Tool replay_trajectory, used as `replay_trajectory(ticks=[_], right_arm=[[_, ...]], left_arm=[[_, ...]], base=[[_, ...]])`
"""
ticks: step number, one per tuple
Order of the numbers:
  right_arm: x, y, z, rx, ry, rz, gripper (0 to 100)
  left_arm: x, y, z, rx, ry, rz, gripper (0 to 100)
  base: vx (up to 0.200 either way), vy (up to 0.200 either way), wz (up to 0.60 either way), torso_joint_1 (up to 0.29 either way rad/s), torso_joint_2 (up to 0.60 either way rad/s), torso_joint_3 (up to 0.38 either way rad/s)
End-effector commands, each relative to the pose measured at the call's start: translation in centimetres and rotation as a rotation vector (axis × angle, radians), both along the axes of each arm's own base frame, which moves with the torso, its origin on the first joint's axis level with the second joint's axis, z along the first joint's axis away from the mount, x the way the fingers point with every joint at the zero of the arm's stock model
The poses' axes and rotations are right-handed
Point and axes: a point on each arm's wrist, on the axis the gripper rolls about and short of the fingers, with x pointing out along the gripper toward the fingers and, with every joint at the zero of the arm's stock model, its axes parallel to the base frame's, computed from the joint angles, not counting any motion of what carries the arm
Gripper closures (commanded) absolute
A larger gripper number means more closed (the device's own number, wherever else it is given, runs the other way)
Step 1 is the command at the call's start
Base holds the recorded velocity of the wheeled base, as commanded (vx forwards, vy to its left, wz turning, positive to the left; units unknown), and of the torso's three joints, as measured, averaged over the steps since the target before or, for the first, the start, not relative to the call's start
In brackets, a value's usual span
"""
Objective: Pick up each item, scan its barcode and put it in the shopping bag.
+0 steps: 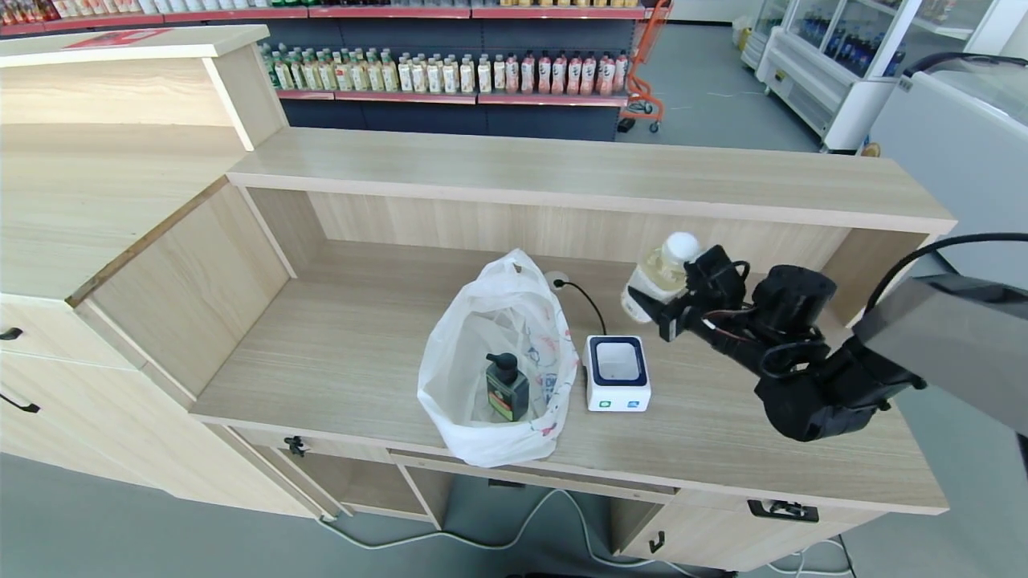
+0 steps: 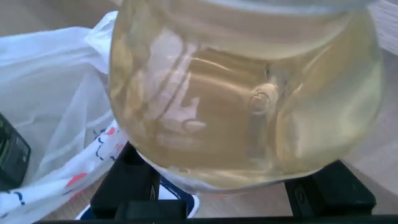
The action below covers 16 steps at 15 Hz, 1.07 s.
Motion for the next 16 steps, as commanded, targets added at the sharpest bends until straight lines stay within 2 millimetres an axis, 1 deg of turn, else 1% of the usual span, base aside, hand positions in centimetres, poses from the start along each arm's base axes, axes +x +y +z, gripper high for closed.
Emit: replay_trajectory(ticks=[1, 2, 4, 6, 9, 10, 11, 13, 14, 15, 16], right_arm=[[-4.2, -0.2, 5.6, 0.206, 0.131, -0.131, 100], [-5.0, -0.3, 6.1, 0.26, 0.189, -0.148, 100], [-5.6, -0.6, 6.2, 0.287, 0.222, -0.153, 100], [-5.7, -0.8, 6.0, 0.285, 0.23, -0.154, 100], [-5.4, 0.0, 6.0, 0.291, 0.237, -0.133, 100], [-5.1, 0.5, 5.7, 0.297, 0.248, -0.119, 100], [-4.7, 1.3, 5.5, 0.307, 0.258, -0.101, 100], [-3.0, 2.4, 4.0, 0.299, 0.284, -0.076, 100], [-2.5, 2.9, 3.6, 0.296, 0.286, -0.069, 100], [-1.3, 4.3, 2.4, 0.285, 0.304, -0.029, 100], [-0.8, 5.2, 1.9, 0.276, 0.323, -0.007, 100]], left_arm=[[0.0, 0.0, 0.0, 0.0, 0.0, 0.0, 0], [0.0, 0.0, 0.0, 0.0, 0.001, 0.0, 0], [0.0, 0.0, 0.0, 0.0, 0.001, 0.0, 0], [0.0, 0.0, 0.0, 0.0, 0.001, 0.0, 0], [0.0, 0.0, 0.0, 0.0, 0.0, 0.0, 0], [0.0, 0.0, 0.0, 0.0, 0.0, 0.0, 0], [0.0, 0.0, 0.0, 0.0, 0.0, -0.001, 0], [0.0, 0.0, 0.0, 0.002, -0.002, 0.0, 0], [0.0, 0.0, 0.1, 0.002, -0.003, -0.001, 0], [0.0, 0.0, 0.0, 0.002, -0.002, -0.001, 0], [0.0, 0.0, 0.0, 0.002, -0.002, -0.001, 0]], base=[[0.0, 0.0, 0.0, 0.0, 0.0, 0.0], [0.0, 0.0, 0.0, 0.0, 0.0, 0.0], [0.0, 0.0, 0.0, 0.0, 0.0, 0.0], [0.0, 0.2, 0.0, 0.002, 0.01, 0.005], [0.0, 0.2, 0.0, 0.006, 0.0, 0.002], [0.0, 0.2, 0.0, 0.012, 0.0, -0.002], [0.0, 0.0, 0.0, 0.0, 0.0, 0.0], [0.0, 0.0, 0.0, 0.0, 0.0, 0.0], [0.0, 0.0, 0.0, 0.0, 0.0, 0.0], [0.0, 0.0, 0.0, 0.0, 0.0, 0.0], [0.0, 0.0, 0.0, 0.0, 0.0, 0.0]])
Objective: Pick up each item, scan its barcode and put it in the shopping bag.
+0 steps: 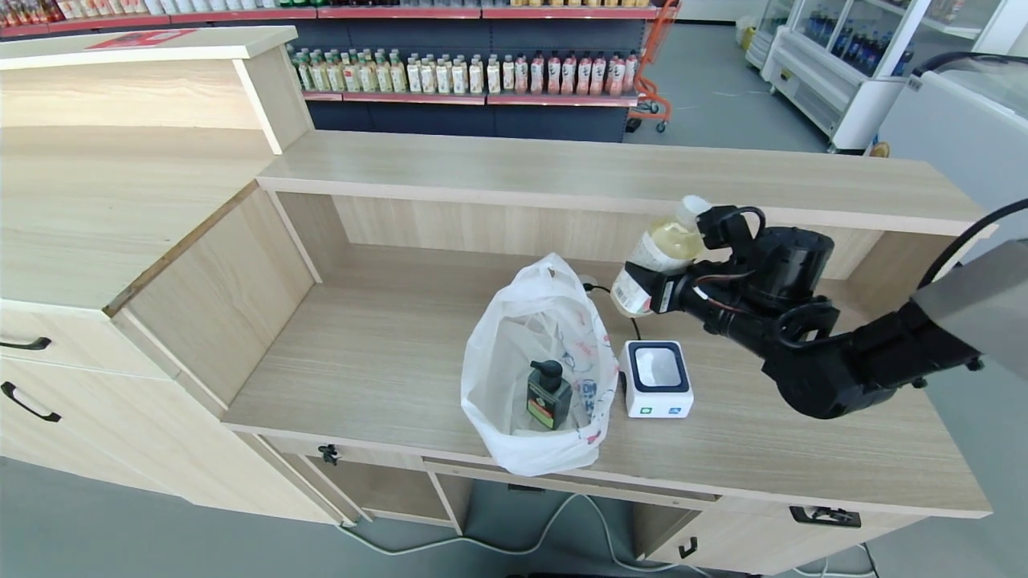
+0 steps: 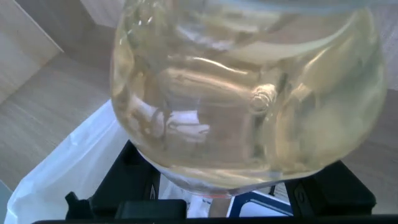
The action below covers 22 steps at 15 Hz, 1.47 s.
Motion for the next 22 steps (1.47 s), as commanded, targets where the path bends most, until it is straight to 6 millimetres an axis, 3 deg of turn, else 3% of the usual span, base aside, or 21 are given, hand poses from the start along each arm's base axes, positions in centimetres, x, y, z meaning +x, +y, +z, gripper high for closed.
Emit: replay_trajectory(ticks=[1, 6, 11, 22], right_arm=[[1.8, 3.0, -2.7, -0.021, 0.057, 0.069, 100], [3.6, 6.4, -5.2, -0.065, 0.087, 0.126, 100], [5.0, 7.1, -8.6, -0.139, 0.091, 0.129, 100], [6.6, 7.5, -12.7, -0.235, 0.063, 0.129, 100]], left_arm=[[0.0, 0.0, 0.0, 0.0, -0.001, 0.0, 0], [0.0, 0.0, 0.0, 0.002, -0.001, 0.0, 0], [0.0, 0.0, 0.0, 0.003, -0.001, 0.0, 0], [0.0, 0.0, 0.0, 0.003, -0.001, 0.0, 0]], base=[[0.0, 0.0, 0.0, 0.0, 0.0, 0.0], [0.0, 0.0, 0.0, 0.0, 0.0, 0.0], [0.0, 0.0, 0.0, 0.0, 0.0, 0.0], [0.0, 0.0, 0.0, 0.0, 0.0, 0.0]])
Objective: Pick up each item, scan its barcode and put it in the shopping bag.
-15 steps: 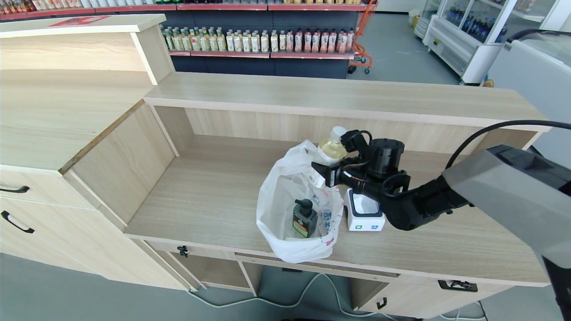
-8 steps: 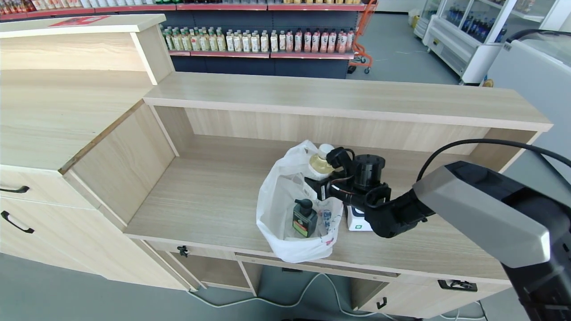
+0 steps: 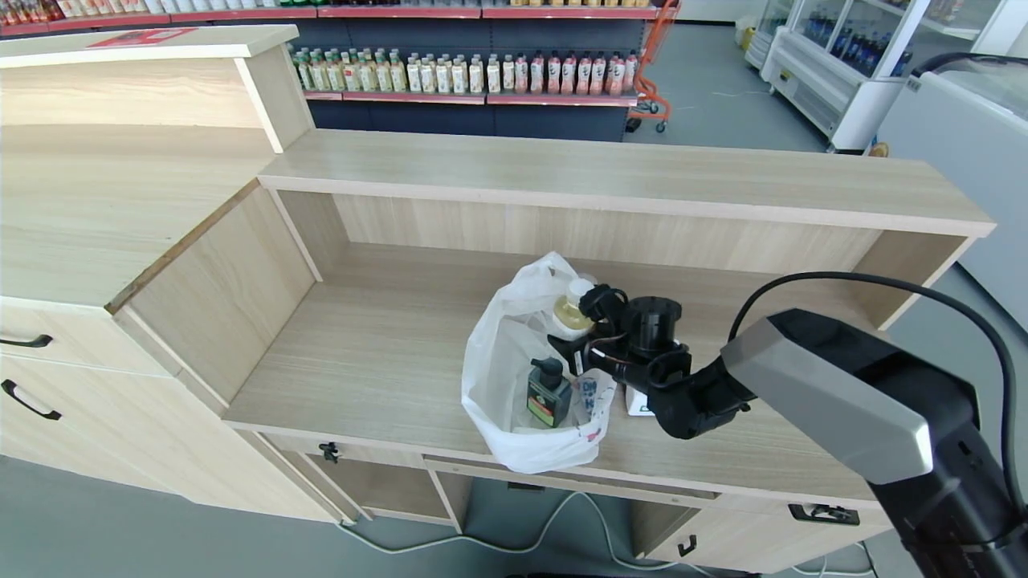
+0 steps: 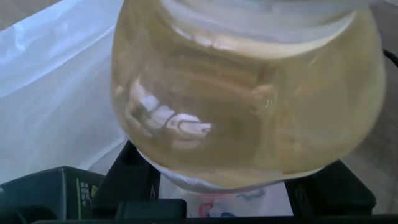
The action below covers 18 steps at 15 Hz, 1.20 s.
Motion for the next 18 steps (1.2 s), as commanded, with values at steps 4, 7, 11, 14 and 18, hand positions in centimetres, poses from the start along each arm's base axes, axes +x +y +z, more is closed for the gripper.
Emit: replay_trajectory(ticks=[4, 7, 11, 14, 18], right_arm=[[0.3, -0.1, -1.8, -0.022, 0.004, -0.002, 100], [0.3, -0.2, -1.9, -0.028, 0.005, -0.002, 100], [0.4, -0.3, -1.8, -0.03, -0.001, -0.005, 0], [0.6, -0.5, -0.8, -0.012, -0.022, -0.011, 0], [-0.3, -0.9, 6.1, 0.117, -0.088, 0.014, 0]], left_arm=[[0.0, 0.0, 0.0, -0.001, 0.0, 0.0, 0], [0.0, 0.0, 0.0, -0.001, -0.002, 0.0, 0], [0.0, 0.0, 0.0, -0.001, 0.0, 0.0, 0], [0.0, 0.0, 0.0, -0.001, 0.0, 0.0, 0], [0.0, 0.0, 0.0, 0.0, -0.002, 0.0, 0]], base=[[0.0, 0.0, 0.0, 0.0, 0.0, 0.0], [0.0, 0.0, 0.0, 0.0, 0.0, 0.0], [0.0, 0.0, 0.0, 0.0, 0.0, 0.0], [0.0, 0.0, 0.0, 0.0, 0.0, 0.0], [0.0, 0.0, 0.0, 0.0, 0.0, 0.0]])
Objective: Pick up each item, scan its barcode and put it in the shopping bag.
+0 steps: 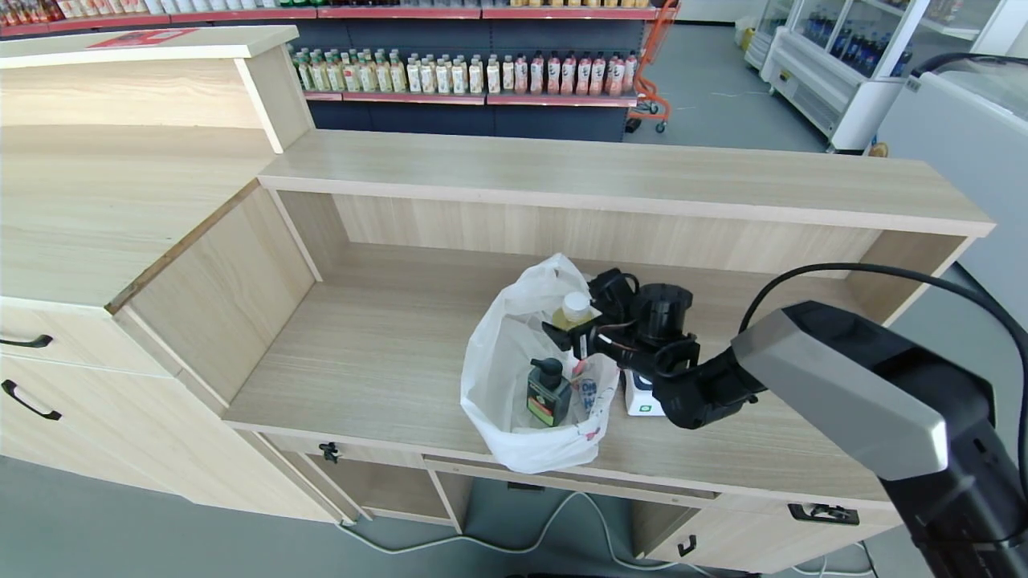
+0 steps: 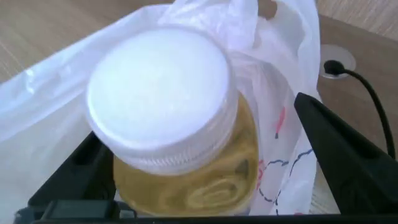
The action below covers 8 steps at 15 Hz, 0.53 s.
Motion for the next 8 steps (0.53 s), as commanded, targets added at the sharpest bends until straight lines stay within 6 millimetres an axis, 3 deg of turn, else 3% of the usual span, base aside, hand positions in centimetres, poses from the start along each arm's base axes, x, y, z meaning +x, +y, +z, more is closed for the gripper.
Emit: replay_trajectory(ticks=[1, 5, 6, 8], right_arm=[[-1.2, -0.5, 5.9, 0.074, -0.079, 0.031, 0], [-5.2, -2.4, 16.4, 0.177, -0.181, 0.056, 0], [-5.9, -3.5, 17.6, 0.179, -0.189, 0.041, 0], [-8.8, -8.1, 19.2, 0.156, -0.178, -0.048, 0]], left_arm=[[0.0, 0.0, 0.0, 0.001, -0.002, 0.0, 0], [0.0, 0.0, 0.0, -0.001, 0.0, 0.0, 0], [0.0, 0.0, 0.0, -0.001, -0.002, 0.0, 0], [0.0, 0.0, 0.0, -0.004, 0.001, 0.0, 0]], base=[[0.0, 0.0, 0.0, 0.0, 0.0, 0.0], [0.0, 0.0, 0.0, 0.0, 0.0, 0.0], [0.0, 0.0, 0.0, 0.0, 0.0, 0.0], [0.0, 0.0, 0.0, 0.0, 0.0, 0.0]])
